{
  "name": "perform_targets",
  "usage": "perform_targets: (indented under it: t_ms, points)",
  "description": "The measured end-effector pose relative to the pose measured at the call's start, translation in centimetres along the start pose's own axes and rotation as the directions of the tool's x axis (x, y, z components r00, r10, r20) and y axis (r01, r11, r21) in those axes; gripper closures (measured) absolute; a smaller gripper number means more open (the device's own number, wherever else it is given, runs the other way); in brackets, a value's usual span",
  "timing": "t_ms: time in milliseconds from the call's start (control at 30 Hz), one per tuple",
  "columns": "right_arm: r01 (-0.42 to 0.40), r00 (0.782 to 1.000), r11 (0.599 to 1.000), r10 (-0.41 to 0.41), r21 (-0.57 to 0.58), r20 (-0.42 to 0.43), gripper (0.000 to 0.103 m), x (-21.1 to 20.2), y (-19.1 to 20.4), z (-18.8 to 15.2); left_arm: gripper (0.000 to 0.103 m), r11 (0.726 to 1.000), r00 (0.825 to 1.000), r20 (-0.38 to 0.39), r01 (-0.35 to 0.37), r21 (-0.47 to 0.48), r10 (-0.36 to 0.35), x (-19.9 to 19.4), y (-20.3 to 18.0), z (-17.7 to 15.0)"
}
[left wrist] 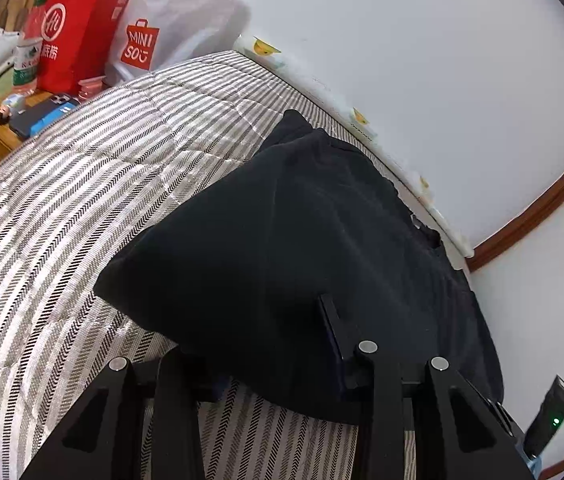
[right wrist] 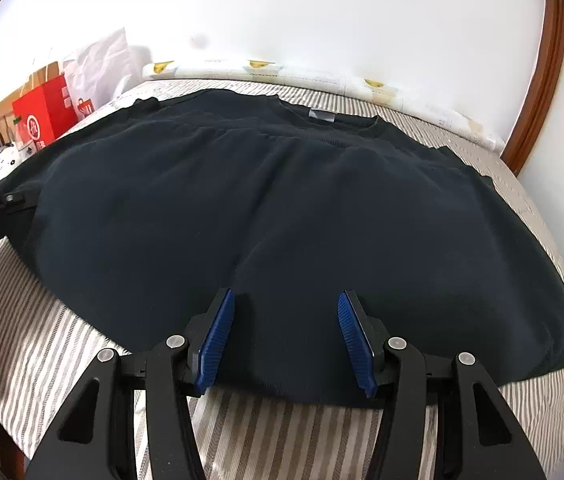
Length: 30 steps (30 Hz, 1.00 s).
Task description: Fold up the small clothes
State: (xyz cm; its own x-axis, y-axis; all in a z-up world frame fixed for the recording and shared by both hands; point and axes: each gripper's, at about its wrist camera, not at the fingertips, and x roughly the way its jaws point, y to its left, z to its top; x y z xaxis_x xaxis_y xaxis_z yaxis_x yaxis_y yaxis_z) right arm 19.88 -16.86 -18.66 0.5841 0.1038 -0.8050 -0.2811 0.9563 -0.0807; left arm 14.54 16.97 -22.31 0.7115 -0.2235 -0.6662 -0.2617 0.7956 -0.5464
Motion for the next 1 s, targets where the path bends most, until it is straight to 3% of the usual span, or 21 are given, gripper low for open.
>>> perform_targets:
  t_ms: [233, 367, 500, 667, 833, 1000]
  points:
    - [-0.063, 0.998, 0.997, 0.062, -0.041, -0.006, 0.05, -1.7, -0.4, -1.4, 0.08, 0.997, 0.998, 0.02, -0.064, 0.032, 0.064, -0.7, -0.9, 0.1]
    - [-0.105, 0.994, 0.994, 0.105, 0.002, 0.004, 0.051, -2.7, -2.0, -1.5, 0.086, 0.991, 0.995, 0.056, -0.091, 0.098, 0.086, -1.7, -2.8, 0.5]
    - [-0.072, 0.997, 0.996, 0.071, 0.06, 0.03, 0.051, -3.5, -4.9, -1.2, 0.088, 0.981, 0.993, 0.095, -0.089, 0.172, 0.073, -3.0, -5.8, 1.3]
    - [-0.035, 0.998, 0.986, 0.025, 0.161, 0.059, 0.051, -5.3, -10.1, -1.3, 0.09, 0.961, 0.993, 0.116, -0.038, 0.274, 0.006, -4.5, -11.0, 2.1]
    - [-0.006, 0.995, 0.961, -0.022, 0.275, 0.099, 0.051, -7.6, -15.6, -1.8, 0.09, 0.906, 0.992, 0.088, 0.041, 0.421, -0.086, -4.0, -18.9, 1.2]
    - [0.027, 0.991, 0.94, -0.07, 0.339, 0.114, 0.051, -9.2, -19.1, -2.9, 0.091, 0.824, 0.984, -0.042, 0.17, 0.541, -0.175, -0.4, -26.3, -2.3]
